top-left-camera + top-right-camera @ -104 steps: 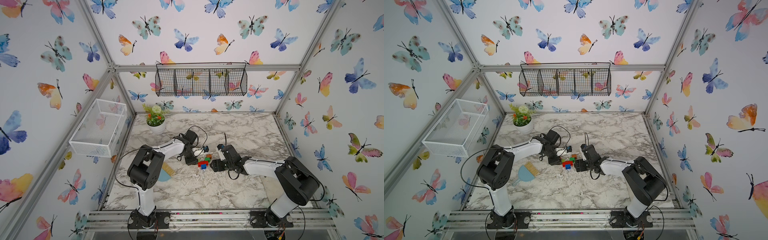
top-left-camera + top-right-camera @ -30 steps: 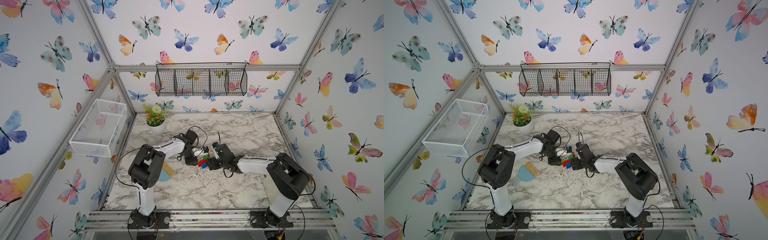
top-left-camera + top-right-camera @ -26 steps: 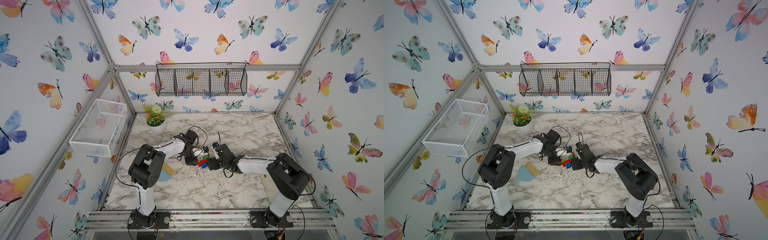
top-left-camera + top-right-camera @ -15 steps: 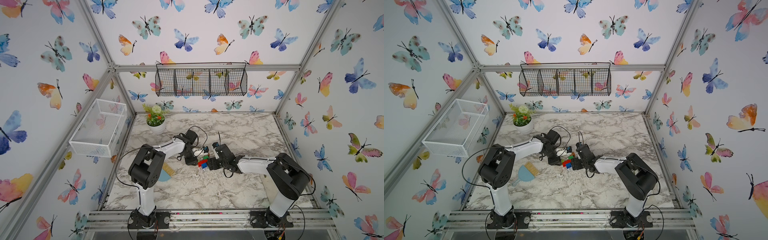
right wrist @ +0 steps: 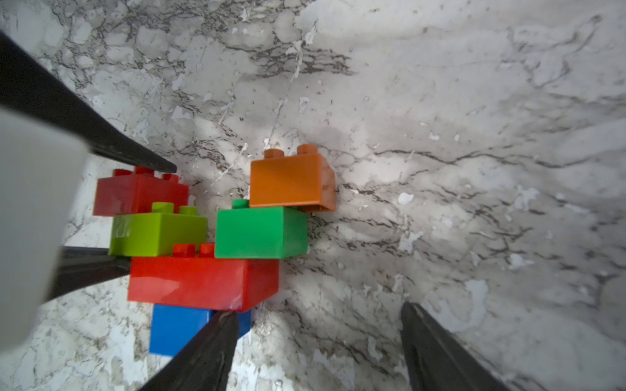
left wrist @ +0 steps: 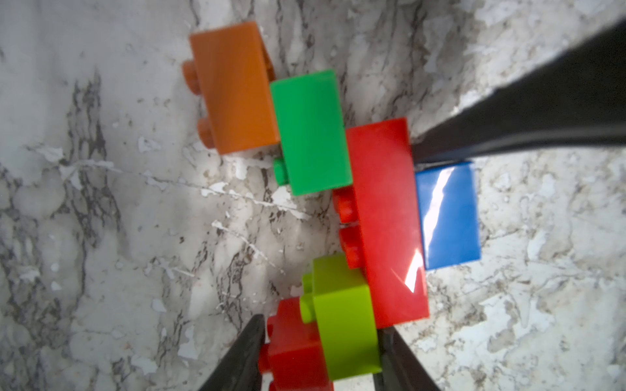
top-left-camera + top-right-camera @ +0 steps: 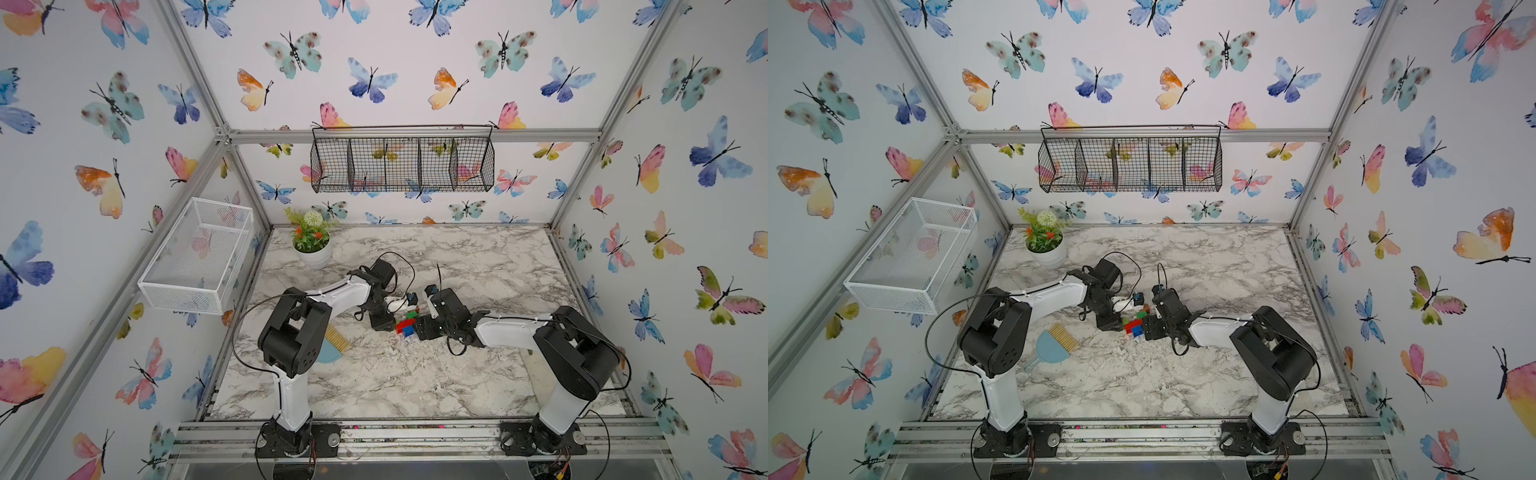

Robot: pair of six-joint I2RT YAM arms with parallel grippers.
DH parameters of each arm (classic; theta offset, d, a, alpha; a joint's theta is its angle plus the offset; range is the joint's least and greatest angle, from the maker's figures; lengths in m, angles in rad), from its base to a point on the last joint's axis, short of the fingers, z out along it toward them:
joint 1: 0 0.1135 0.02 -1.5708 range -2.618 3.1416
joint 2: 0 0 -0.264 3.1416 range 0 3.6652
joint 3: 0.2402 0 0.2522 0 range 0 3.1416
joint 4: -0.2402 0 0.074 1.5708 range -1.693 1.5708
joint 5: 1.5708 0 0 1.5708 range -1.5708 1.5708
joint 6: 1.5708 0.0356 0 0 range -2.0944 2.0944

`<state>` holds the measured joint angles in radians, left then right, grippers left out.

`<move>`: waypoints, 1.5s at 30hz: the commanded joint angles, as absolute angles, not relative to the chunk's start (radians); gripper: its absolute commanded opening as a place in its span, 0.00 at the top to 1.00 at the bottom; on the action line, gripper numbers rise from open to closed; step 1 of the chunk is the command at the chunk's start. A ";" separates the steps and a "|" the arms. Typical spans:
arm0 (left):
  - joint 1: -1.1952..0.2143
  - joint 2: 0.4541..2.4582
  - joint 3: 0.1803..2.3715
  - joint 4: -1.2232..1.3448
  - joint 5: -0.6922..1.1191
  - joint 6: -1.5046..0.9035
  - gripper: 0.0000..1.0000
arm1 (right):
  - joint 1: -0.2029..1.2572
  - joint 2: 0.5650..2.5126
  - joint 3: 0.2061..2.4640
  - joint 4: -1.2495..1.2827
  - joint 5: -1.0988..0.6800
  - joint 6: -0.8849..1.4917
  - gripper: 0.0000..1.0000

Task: Assemble the letter v with lego
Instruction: Assemble the lego brick with the lego brick, then adjust the lego brick at the center of the board.

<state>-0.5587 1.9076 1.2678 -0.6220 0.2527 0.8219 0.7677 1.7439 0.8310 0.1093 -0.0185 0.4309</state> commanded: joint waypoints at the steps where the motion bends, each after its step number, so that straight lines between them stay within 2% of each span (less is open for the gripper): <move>1: -0.564 1.934 1.290 -0.644 0.269 0.814 0.36 | 0.770 1.768 0.796 0.013 -0.002 0.458 0.20; 8: -0.558 1.911 1.292 -0.634 0.245 0.797 0.24 | 0.770 1.763 0.792 0.004 0.008 0.451 0.20; 10: -0.551 1.892 1.293 -0.627 0.239 0.783 0.17 | 0.770 1.756 0.789 0.003 0.010 0.452 0.19; 13: -0.536 1.845 1.288 -0.605 0.231 0.759 0.15 | 0.770 1.746 0.781 0.005 0.008 0.455 0.19; 15: -0.524 1.808 1.272 -0.577 0.214 0.729 0.10 | 0.770 1.740 0.775 0.005 0.006 0.459 0.19; 16: -0.519 1.783 1.258 -0.560 0.203 0.713 0.01 | 0.770 1.738 0.771 0.006 0.005 0.462 0.19; 25: -0.486 1.486 1.066 -0.317 0.245 0.485 0.02 | 0.790 1.736 0.743 0.052 -0.053 0.488 0.19; 30: -0.438 1.342 0.983 -0.135 0.132 0.239 0.02 | 0.845 1.782 0.802 0.012 -0.023 0.497 0.19; 37: -0.367 1.241 0.922 -0.063 0.071 0.001 0.02 | 0.878 1.841 0.894 -0.042 -0.004 0.525 0.19; 45: -0.339 1.148 0.791 0.047 0.039 -0.083 0.02 | 0.878 1.812 0.934 -0.115 0.064 0.505 0.18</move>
